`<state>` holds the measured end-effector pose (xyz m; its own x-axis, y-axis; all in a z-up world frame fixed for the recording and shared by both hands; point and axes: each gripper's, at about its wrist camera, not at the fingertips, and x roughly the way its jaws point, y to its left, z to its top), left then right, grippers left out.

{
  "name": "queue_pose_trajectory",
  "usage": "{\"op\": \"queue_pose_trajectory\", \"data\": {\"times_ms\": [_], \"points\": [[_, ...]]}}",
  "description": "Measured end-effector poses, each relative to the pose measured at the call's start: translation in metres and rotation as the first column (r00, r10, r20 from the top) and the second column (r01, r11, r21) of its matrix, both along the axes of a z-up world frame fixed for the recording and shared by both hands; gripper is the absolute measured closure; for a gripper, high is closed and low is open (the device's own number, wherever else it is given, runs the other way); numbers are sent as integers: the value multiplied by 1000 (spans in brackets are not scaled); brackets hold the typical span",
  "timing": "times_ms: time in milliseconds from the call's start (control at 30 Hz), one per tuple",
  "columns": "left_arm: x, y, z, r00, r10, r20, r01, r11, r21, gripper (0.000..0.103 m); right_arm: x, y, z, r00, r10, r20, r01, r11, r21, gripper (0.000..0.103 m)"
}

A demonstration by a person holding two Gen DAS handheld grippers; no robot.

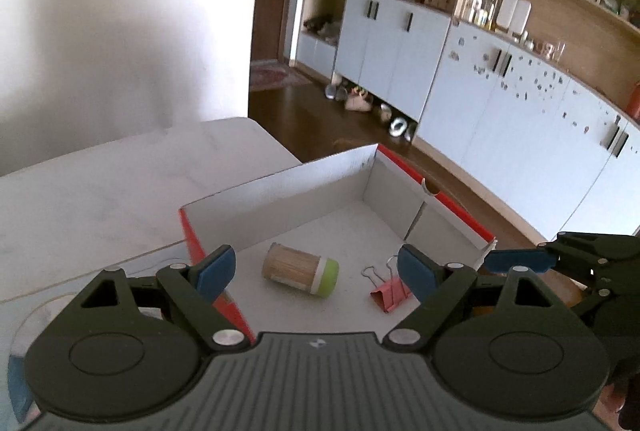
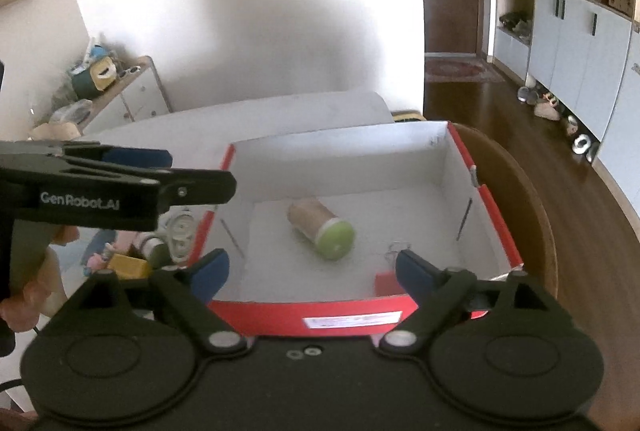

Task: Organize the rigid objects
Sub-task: 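Return both tools to the pile of items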

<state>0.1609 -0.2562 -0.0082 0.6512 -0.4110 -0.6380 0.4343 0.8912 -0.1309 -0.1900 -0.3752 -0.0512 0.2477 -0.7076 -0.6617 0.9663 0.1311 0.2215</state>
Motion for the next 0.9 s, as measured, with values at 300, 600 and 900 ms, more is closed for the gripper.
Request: {"op": "queue_pose_trajectory", "data": {"times_ms": [300,600,900], "points": [[-30,58,4,998,56,37,-54,998,-41,13,47,24,4,1000,11,27,-9,997,-76,1],[-47,123,-6,993,101,67,-100,995,-21,7,105,28,2,999,4,54,1,996,-93,0],[-47,192,-22,987,150,57,-150,989,-6,7,161,22,-8,999,-21,34,23,998,-63,0]]}}
